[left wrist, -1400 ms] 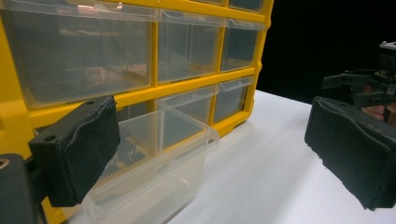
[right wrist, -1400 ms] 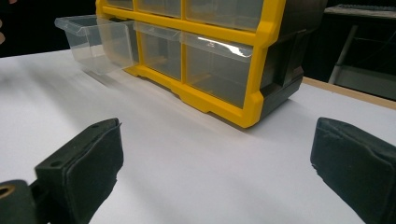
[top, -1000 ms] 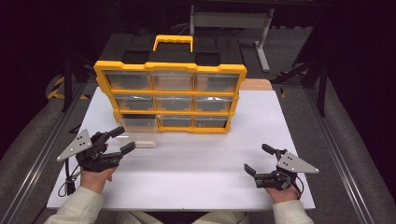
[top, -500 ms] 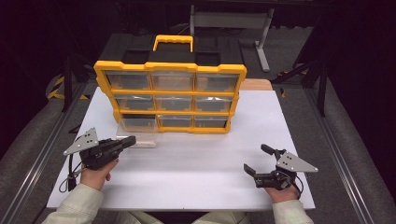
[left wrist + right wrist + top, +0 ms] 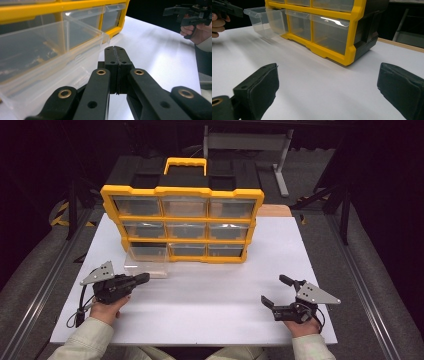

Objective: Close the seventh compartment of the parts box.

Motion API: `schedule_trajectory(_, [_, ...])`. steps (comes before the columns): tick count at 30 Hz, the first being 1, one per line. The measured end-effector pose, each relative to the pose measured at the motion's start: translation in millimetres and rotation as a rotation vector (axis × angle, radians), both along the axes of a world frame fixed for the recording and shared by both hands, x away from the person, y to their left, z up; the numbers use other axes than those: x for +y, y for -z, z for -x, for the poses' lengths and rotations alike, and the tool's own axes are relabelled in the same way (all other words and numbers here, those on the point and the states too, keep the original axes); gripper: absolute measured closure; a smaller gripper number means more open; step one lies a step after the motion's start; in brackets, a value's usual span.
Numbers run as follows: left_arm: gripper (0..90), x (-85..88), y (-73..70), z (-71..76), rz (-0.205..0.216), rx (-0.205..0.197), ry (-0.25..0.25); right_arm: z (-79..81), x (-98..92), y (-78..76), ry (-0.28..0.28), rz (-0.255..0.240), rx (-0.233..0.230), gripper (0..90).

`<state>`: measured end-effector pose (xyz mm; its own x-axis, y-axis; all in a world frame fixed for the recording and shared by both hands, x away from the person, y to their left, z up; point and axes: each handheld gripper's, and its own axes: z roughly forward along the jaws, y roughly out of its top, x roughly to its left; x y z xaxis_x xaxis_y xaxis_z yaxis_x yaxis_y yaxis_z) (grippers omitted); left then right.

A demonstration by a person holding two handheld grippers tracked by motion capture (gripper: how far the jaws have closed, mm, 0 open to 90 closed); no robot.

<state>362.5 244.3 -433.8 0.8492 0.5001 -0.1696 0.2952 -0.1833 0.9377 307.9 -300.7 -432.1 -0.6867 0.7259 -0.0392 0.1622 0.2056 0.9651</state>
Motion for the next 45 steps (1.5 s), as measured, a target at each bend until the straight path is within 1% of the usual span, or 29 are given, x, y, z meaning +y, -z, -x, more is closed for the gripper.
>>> schedule_trajectory(1, [89.4,-0.5,1.3,-0.5,-0.006,0.003,0.004,-0.1,-0.1,0.1,-0.001,0.0,0.001,4.5])
schedule_trajectory(2, [89.4,-2.1,3.3,-1.2,-0.026,0.02,0.013,-0.1,-0.2,0.0,0.0,0.001,0.001,4.5])
schedule_trajectory(3, [89.4,-2.1,3.3,-1.2,-0.026,0.02,0.013,-0.1,-0.2,0.0,0.0,0.001,0.001,4.5])
schedule_trajectory(5, [89.4,-5.1,6.7,-2.8,-0.062,0.059,0.006,-0.1,-0.2,0.1,0.0,0.001,0.002,4.6])
schedule_trajectory(6, [89.4,-5.4,7.6,-3.8,-0.073,0.065,0.003,-0.2,-0.1,0.1,-0.001,0.0,0.001,4.7])
schedule_trajectory(7, [89.4,-5.7,8.8,-4.6,-0.082,0.083,-0.002,-0.1,-0.1,0.1,-0.001,0.0,0.001,4.7])
schedule_trajectory(9, [89.4,-5.4,10.7,-6.0,-0.091,0.104,-0.016,-0.1,0.0,0.1,-0.002,0.0,0.002,4.7])
schedule_trajectory(10, [89.3,-4.9,11.3,-7.1,-0.094,0.125,-0.019,-0.2,0.0,0.2,-0.002,0.0,0.003,4.7])
schedule_trajectory(11, [89.4,-4.6,12.1,-8.6,-0.093,0.159,-0.027,-0.3,-0.2,0.2,0.001,0.004,0.004,4.7])
schedule_trajectory(12, [89.4,-3.7,13.1,-9.7,-0.087,0.182,-0.033,-0.3,-0.1,0.4,0.002,0.002,0.005,4.7])
schedule_trajectory(13, [89.4,-3.0,14.2,-10.2,-0.08,0.188,-0.041,-0.6,-0.1,0.5,0.0,0.002,0.004,4.7])
schedule_trajectory(18, [89.4,-1.0,12.7,-10.4,-0.071,0.162,-0.049,-0.7,-0.1,0.7,-0.004,-0.001,0.006,4.7])
schedule_trajectory(20, [89.4,-1.0,12.5,-11.2,-0.069,0.16,-0.058,-0.8,0.0,0.8,-0.006,0.0,0.009,4.7])
schedule_trajectory(23, [89.4,-0.7,12.6,-13.9,-0.076,0.163,-0.075,-1.0,0.5,1.0,-0.01,-0.003,0.012,4.7])
schedule_trajectory(24, [89.4,-0.7,12.5,-14.8,-0.078,0.163,-0.087,-1.2,0.5,1.2,-0.012,-0.005,0.011,4.7])
schedule_trajectory(26, [89.4,-1.1,11.9,-18.0,-0.072,0.177,-0.108,-1.2,0.7,1.3,-0.012,-0.004,0.013,4.7])
schedule_trajectory(31, [89.4,-1.3,13.3,-21.8,-0.076,0.184,-0.129,-1.7,0.6,1.6,-0.014,-0.005,0.014,4.7])
schedule_trajectory(32, [89.4,-0.8,13.6,-23.0,-0.069,0.19,-0.129,-1.8,0.6,1.7,-0.012,-0.003,0.014,4.7])
schedule_trajectory(36, [89.4,-0.8,13.6,-25.6,-0.066,0.19,-0.137,-2.0,0.8,1.9,-0.013,-0.002,0.016,4.7])
schedule_trajectory(43, [89.4,-5.1,13.6,-34.0,-0.073,0.201,-0.148,-2.1,0.7,2.1,-0.013,-0.004,0.018,4.7])
schedule_trajectory(45, [89.4,-6.3,13.4,-37.1,-0.082,0.201,-0.146,-2.3,0.7,2.2,-0.013,-0.003,0.019,4.7])
